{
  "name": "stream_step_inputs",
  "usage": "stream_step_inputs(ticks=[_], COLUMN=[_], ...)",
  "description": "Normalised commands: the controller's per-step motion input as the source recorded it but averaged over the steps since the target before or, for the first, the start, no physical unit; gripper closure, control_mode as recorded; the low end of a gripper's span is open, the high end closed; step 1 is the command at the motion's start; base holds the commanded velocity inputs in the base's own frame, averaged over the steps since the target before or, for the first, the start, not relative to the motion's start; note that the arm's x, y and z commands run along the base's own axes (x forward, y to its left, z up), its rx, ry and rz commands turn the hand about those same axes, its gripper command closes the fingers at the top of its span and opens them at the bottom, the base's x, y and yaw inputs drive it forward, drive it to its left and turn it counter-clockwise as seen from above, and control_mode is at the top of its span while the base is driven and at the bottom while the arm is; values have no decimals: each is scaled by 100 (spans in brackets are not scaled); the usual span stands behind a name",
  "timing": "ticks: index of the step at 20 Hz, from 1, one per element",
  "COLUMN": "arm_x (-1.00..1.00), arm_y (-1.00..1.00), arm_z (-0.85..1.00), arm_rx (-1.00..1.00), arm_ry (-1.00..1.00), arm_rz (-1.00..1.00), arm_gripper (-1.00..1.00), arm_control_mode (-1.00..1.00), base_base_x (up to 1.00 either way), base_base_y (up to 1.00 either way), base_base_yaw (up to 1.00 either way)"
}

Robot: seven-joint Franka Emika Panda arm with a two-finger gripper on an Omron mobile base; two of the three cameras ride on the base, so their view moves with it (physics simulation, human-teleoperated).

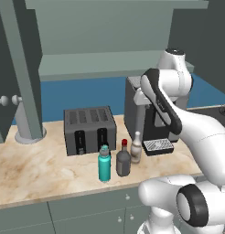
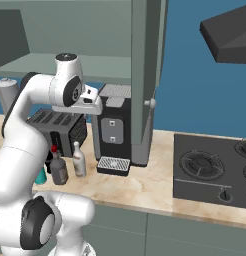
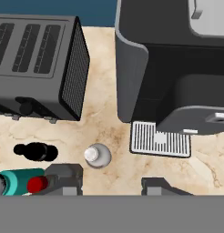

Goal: Sort all alcoholic drinks to one cabinet, and non-alcoholic drinks to the other.

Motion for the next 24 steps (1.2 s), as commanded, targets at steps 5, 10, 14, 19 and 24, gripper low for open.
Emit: stream_step_inputs(ticks=[5, 10, 14, 19, 24], arm_x=[-4, -5, -19, -18, -16], arm_y=[0, 0, 2, 4, 1], arm_z=[-15, -27, -23, -24, -31], arm_rx=[0, -2, -1, 0, 0], arm_ry=[-1, 1, 1, 0, 0], arm_rz=[0, 0, 4, 4, 9], arm_gripper=[-100, -100, -100, -100, -100], arm_control_mode=[-100, -100, -100, -100, -100], base_base_x=[0, 0, 0, 0, 0], base_base_y=[0, 0, 0, 0, 0], base_base_yaw=[0, 0, 0, 0, 0])
